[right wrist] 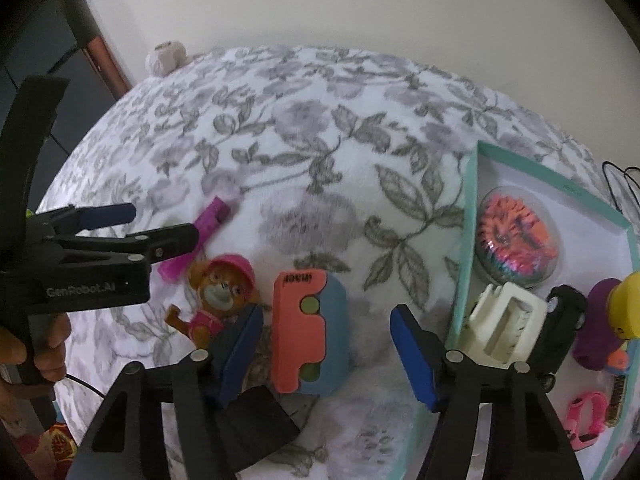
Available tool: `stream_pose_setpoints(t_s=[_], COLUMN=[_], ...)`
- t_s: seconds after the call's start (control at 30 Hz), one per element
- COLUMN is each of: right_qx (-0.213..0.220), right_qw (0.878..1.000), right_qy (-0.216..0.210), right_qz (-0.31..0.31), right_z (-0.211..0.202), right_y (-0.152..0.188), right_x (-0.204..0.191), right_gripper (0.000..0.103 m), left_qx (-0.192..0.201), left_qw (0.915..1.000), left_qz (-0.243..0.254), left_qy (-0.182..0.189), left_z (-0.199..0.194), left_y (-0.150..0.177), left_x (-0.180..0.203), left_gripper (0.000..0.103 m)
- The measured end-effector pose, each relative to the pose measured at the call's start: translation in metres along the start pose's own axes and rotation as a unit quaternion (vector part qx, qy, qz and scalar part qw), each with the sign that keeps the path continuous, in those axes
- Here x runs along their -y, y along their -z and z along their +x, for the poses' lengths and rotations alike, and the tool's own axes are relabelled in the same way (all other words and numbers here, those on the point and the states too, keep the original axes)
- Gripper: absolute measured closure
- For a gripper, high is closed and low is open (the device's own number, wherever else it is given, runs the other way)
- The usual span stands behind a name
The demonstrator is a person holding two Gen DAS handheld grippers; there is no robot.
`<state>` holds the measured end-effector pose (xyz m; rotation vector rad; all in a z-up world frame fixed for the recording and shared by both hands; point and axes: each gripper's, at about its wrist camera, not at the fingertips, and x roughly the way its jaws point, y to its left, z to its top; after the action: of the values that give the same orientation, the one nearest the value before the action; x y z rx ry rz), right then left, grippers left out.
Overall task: Organize rigid objects
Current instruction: 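Grasp the pink lighter with the left tool while the right tool grasps the coral-blue block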
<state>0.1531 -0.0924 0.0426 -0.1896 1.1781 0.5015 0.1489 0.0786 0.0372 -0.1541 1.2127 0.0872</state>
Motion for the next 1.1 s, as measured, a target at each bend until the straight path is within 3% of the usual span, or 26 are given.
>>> stream_pose_setpoints(t_s=[0.1, 0.17, 0.27, 0.4, 0.73, 0.83, 0.97, 1.1], right_qx=[-0.014, -0.014, -0.014, -0.011, -0.004, 0.0, 0.012, 0.014], right_qw=[1.0, 1.0, 0.999, 0.999, 0.999, 0.999, 0.999, 1.0], right_qy=[0.003, 0.013, 0.023, 0.035, 0.039, 0.037, 0.037, 0.023], right_qz=[-0.003, -0.011, -0.018, -0.026, -0.033, -0.03, -0.007, 0.003], right_z=[0.01, 0.014, 0.015, 0.016, 0.017, 0.016, 0.013, 0.012], right_y=[0.003, 0.005, 0.006, 0.006, 0.006, 0.005, 0.004, 0.004], right_x=[-0.002, -0.004, -0.007, -0.011, -0.012, -0.011, -0.001, 0.005], right_gripper=[0.033, 0.034, 0.034, 0.034, 0.034, 0.038, 0.056, 0.058], left_qx=[-0.003, -0.009, -0.021, -0.018, -0.012, -0.008, -0.005, -0.003], left_qw=[1.0, 0.9999, 0.9997, 0.9993, 0.9993, 0.9993, 0.9994, 0.9997], left_qz=[0.005, 0.007, 0.008, 0.025, 0.026, 0.03, 0.03, 0.021], left_qy=[-0.003, -0.004, -0.003, -0.02, -0.025, -0.023, -0.017, -0.011], left_z=[0.004, 0.007, 0.016, 0.018, 0.017, 0.013, 0.012, 0.012], left_y=[0.0, 0.001, 0.003, 0.006, 0.007, 0.009, 0.007, 0.003], left_x=[0.001, 0.002, 0.003, 0.01, 0.016, 0.02, 0.018, 0.009], left_gripper=[0.012, 0.02, 0.025, 0.025, 0.027, 0.035, 0.041, 0.05])
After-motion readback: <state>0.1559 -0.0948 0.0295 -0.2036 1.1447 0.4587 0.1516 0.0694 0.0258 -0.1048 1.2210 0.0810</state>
